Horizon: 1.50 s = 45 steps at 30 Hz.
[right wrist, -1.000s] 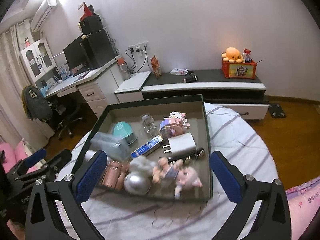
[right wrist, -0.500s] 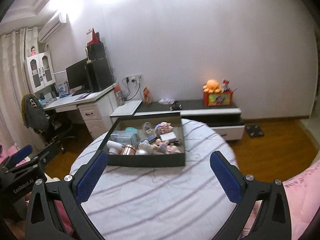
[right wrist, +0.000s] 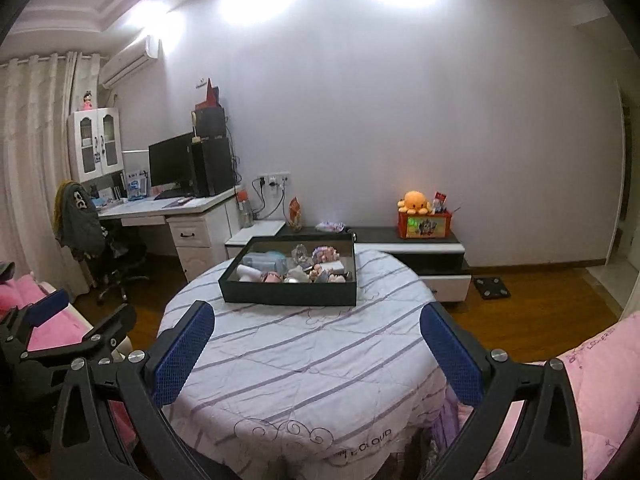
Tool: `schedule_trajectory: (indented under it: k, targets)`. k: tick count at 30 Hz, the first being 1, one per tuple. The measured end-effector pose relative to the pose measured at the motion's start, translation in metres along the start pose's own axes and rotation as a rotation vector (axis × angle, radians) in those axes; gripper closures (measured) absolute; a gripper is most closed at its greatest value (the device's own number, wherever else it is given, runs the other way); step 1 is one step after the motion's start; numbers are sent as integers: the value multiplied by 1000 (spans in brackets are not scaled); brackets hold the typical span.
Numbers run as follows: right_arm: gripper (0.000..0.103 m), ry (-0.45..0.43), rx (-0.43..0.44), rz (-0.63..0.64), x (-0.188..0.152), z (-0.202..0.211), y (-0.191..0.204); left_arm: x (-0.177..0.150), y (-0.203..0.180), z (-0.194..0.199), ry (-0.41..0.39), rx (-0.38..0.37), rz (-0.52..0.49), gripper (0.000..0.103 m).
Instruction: Organize rigid objects
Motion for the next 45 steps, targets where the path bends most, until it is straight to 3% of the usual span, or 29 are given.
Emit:
schedule_trajectory:
  k: [11, 32, 45]
  targets:
    - [0, 7, 9, 3, -3, 0, 5, -1, 0, -4, 13, -44, 43, 0]
    - [0, 24, 8, 11, -7, -6, 8, -6, 5, -7, 35, -63, 70, 0]
    - [0, 31, 9, 12, -9, -7, 10, -4, 11, -6, 35, -31, 61, 0]
Point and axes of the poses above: each gripper's, at about its wrist camera, not at the fingertips, and z roughly against the way its jaws point, y to its left, x to its top, the point moved 8 cm from there along -z, roughly the way its jaws point, and after that the axes turned 14 degrees about -z, right-handed, at the moved point
